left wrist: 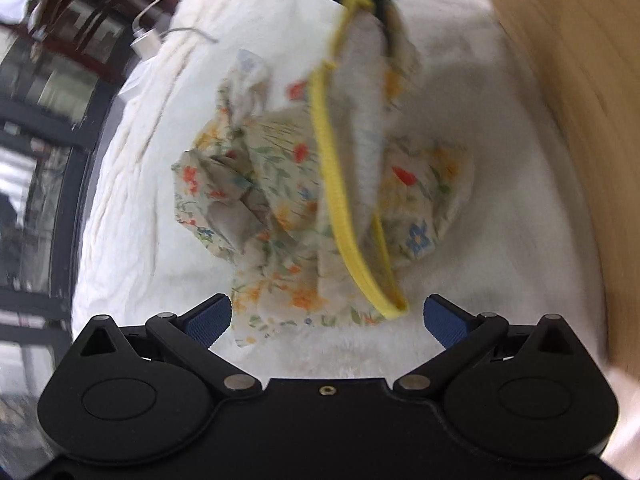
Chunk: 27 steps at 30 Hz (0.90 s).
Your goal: Fold clothes
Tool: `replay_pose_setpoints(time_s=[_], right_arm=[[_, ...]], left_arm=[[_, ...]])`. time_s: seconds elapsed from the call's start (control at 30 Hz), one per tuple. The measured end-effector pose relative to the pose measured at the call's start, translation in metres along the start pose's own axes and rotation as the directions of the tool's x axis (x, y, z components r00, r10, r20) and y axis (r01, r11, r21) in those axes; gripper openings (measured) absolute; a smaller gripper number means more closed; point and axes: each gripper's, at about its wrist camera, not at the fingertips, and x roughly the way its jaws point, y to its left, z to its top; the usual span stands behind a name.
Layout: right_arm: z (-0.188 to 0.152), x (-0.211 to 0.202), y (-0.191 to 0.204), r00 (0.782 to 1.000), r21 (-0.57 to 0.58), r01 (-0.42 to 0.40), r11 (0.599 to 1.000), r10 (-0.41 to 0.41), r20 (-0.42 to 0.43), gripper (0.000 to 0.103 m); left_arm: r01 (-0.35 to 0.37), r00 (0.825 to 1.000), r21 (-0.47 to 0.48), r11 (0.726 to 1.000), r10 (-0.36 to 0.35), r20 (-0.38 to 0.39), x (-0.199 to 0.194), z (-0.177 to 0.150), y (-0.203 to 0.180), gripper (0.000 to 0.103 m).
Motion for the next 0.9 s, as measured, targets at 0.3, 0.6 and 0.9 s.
replay_pose_setpoints(time_s=[0.3,0.6,0.9], right_arm=[[-0.001,0.000,-0.021,1.000,0.178,0.005,0.984,-0.007,0.008,0.005],[-0.011,0.000,-0.029,1.000,0.286,0.011,0.958,-0.009,-0.008,0.005],[-0.021,0.011,-0.029,0.997,0.366,0.031,0.930,-0.005,-0.072,0.061]], left_arm=[[-0.010,0.986,-0.647,0.763,-0.099,-0.131,0.037,-0.009,0.040,0.097],[0.018,0.985,-0.670,0.742,-0.127,-0.114,0.038,-0.014,0.029,0.013],[0.020,0.989,-0.695,0.719,-0.114,-0.090,0.028,-0.004,0.029,0.009]])
